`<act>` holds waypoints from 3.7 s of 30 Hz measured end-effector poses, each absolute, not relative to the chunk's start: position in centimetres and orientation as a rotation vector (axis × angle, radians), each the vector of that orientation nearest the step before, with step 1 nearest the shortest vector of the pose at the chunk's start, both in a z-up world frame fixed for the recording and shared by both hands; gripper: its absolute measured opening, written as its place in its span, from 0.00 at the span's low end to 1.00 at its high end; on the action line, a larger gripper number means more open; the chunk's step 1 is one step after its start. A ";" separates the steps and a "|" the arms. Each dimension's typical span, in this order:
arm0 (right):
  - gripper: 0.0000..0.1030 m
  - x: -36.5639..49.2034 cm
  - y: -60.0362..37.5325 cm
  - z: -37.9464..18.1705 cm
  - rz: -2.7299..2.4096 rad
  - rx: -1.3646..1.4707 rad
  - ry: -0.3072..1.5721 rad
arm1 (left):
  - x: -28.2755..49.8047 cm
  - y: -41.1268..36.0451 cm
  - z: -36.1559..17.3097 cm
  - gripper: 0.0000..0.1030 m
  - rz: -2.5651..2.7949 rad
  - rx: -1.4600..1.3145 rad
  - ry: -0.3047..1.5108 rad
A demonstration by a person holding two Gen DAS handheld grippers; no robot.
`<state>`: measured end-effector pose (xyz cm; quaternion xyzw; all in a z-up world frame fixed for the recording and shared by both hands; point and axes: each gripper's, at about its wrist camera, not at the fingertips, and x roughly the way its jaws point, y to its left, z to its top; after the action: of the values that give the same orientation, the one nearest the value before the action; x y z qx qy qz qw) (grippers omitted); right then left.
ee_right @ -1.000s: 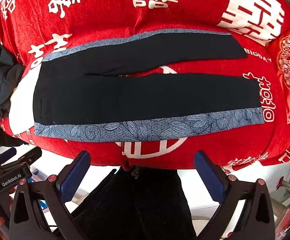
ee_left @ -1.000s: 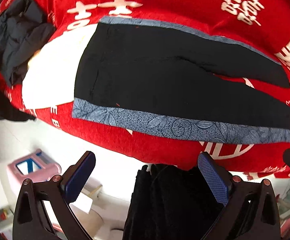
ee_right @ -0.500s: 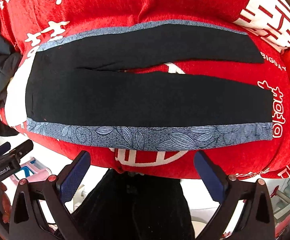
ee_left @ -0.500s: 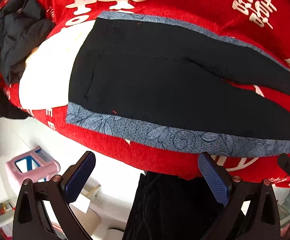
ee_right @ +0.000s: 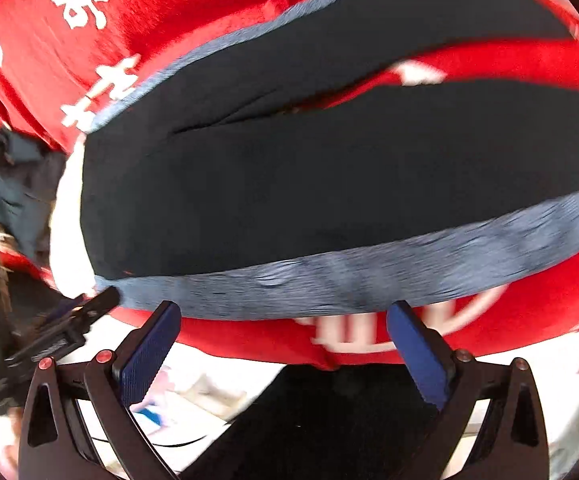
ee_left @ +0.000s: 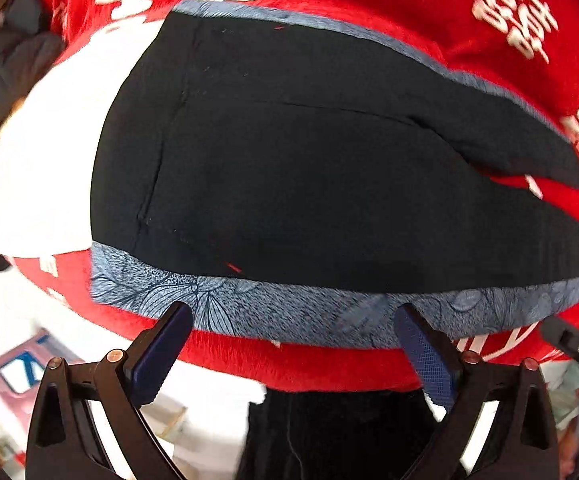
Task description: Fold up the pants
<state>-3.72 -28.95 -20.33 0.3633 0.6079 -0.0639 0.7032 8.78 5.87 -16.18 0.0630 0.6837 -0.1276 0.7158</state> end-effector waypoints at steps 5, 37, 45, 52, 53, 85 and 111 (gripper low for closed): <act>0.52 -5.0 -27.6 -24.3 -0.041 1.000 1.331 | 8.4 9.6 -18.9 0.70 -0.286 0.016 1.552; 0.09 -5.8 -31.5 -28.8 0.025 1.346 1.163 | 9.5 14.4 -21.8 0.17 -0.248 -0.400 1.567; 0.09 -1.1 -33.2 -21.3 0.096 1.199 1.118 | 14.2 12.3 -13.8 0.17 -0.253 -0.317 1.441; 0.09 8.5 -37.2 -19.3 0.199 1.115 1.151 | 23.0 8.1 -11.7 0.17 -0.198 -0.236 1.339; 0.09 9.7 -37.7 -19.3 0.206 1.101 1.158 | 25.0 7.3 -11.8 0.17 -0.182 -0.205 1.306; 0.11 22.8 -45.4 -30.7 0.098 1.022 1.348 | 32.6 1.1 -20.9 0.17 -0.005 0.191 1.308; 0.69 -5.7 -52.3 -18.9 -0.210 0.925 1.277 | 13.5 -23.2 -16.8 0.18 -0.565 0.413 1.552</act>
<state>-5.66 -52.25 -18.95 0.4153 0.5732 -0.0942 0.7001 13.48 -23.20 -16.80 0.1825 0.6858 -0.2494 0.6589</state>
